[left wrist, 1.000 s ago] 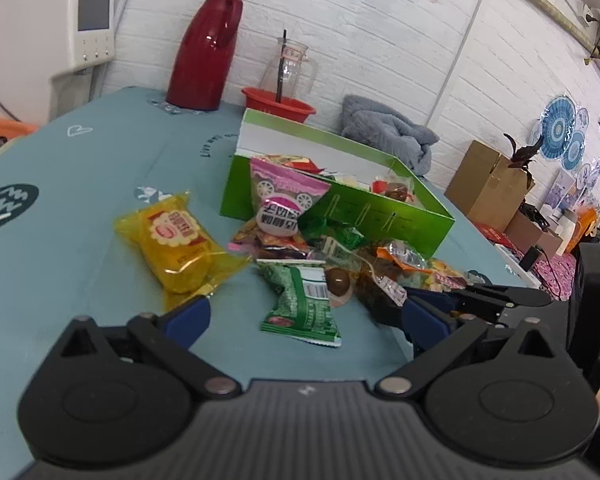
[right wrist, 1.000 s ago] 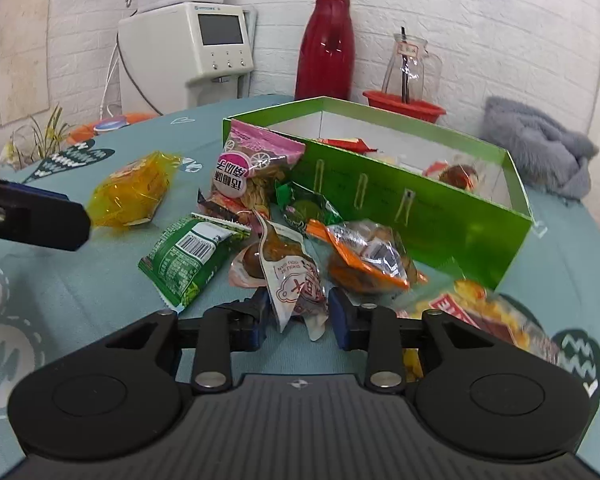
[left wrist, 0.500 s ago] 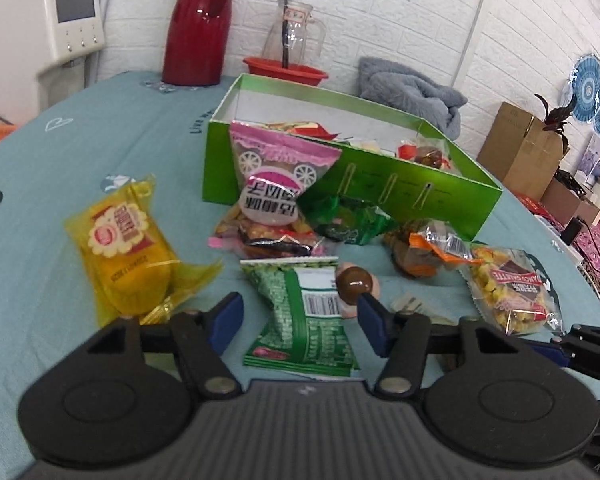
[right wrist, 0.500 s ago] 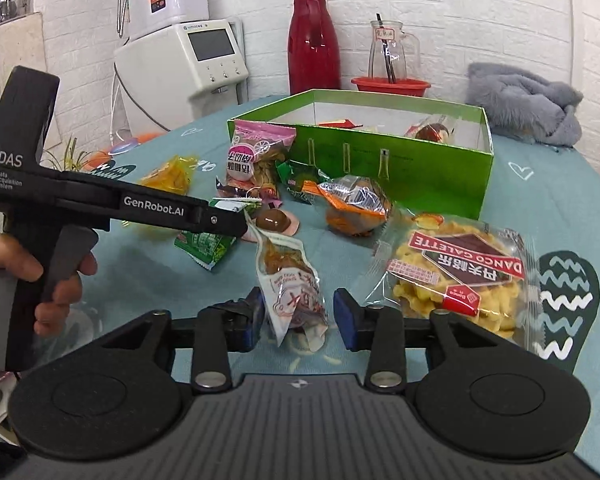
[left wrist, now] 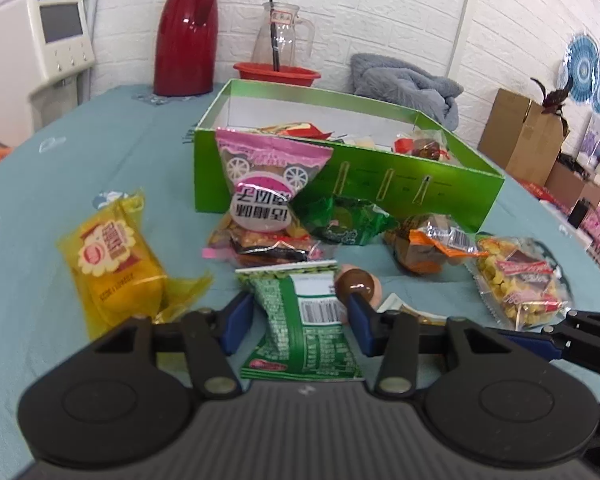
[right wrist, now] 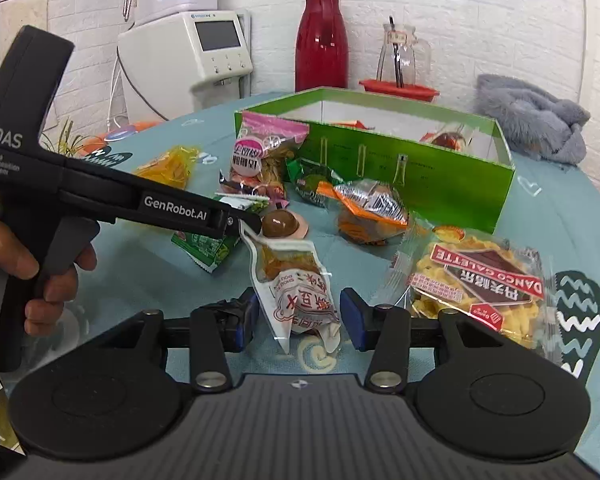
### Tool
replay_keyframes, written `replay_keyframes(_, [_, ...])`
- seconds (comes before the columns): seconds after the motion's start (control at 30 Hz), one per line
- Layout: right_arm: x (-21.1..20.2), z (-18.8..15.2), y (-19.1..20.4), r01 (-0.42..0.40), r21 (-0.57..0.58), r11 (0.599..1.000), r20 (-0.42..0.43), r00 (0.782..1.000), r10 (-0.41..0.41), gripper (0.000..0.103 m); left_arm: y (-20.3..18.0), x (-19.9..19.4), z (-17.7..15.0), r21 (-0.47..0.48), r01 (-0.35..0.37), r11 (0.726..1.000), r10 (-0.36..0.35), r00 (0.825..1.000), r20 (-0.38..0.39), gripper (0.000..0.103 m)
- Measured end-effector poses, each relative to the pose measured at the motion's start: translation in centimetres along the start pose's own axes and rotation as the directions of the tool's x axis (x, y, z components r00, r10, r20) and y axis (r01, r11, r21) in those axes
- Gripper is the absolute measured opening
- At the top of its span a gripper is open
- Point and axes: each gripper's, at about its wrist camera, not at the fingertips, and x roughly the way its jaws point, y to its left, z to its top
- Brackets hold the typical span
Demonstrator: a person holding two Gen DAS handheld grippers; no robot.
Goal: Organize snacks
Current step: 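Grasp the white snack pouch with the right tool while the left tool grasps the green packet, then carry the white pouch and green packet over the green box and open both tools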
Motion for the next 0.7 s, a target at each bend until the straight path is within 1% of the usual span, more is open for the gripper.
replay_keyframes(0.03, [0.0, 0.0, -0.2, -0.009, 0.015, 1.000, 0.000, 1.000, 0.009, 0.064, -0.1, -0.1, 0.0, 0.012, -0.005, 1.000, 0.005, 1.000, 0.000, 0.038])
replay_keyframes(0.07, [-0.1, 0.0, -0.5, -0.015, 0.028, 0.999, 0.002, 1.000, 0.015, 0.062, 0.0, -0.3, 0.0, 0.008, 0.003, 1.000, -0.003, 1.000, -0.005, 0.034])
replay_keyframes(0.1, [-0.2, 0.0, -0.6, -0.017, 0.040, 0.999, 0.000, 1.000, 0.017, 0.061, 0.0, -0.7, 0.0, 0.000, 0.017, 1.000, -0.017, 1.000, -0.011, 0.032])
replay_keyframes(0.2, [-1.2, 0.0, -0.6, -0.036, 0.043, 0.998, 0.008, 0.999, 0.036, 0.060, 0.0, -2.7, 0.1, -0.009, 0.053, 0.999, -0.053, 0.998, 0.016, 0.032])
replay_keyframes(0.3, [-2.5, 0.8, -0.5, -0.044, 0.029, 0.999, 0.049, 0.998, 0.043, 0.059, 0.2, -4.9, 1.1, -0.031, 0.123, 0.992, -0.122, 0.991, 0.056, 0.032])
replay_keyframes(0.37, [-3.3, 1.8, -0.7, -0.041, 0.013, 0.999, 0.089, 0.995, 0.040, 0.059, 0.3, -6.1, 2.3, -0.033, 0.158, 0.987, -0.155, 0.983, 0.095, 0.032])
replay_keyframes(0.5, [-4.0, 4.7, -1.7, -0.019, -0.011, 1.000, 0.168, 0.986, 0.020, 0.059, 0.3, -7.4, 5.6, -0.024, 0.196, 0.980, -0.188, 0.966, 0.178, 0.032])
replay_keyframes(0.6, [-4.0, 6.8, -2.4, 0.018, -0.038, 0.999, 0.222, 0.975, -0.009, 0.059, 0.0, -7.4, 8.2, -0.006, 0.194, 0.981, -0.187, 0.954, 0.235, 0.032])
replay_keyframes(0.7, [-3.0, 8.9, -3.5, 0.045, -0.037, 0.998, 0.252, 0.967, -0.034, 0.059, -0.1, -6.3, 10.5, -0.011, 0.195, 0.981, -0.186, 0.948, 0.257, 0.032])
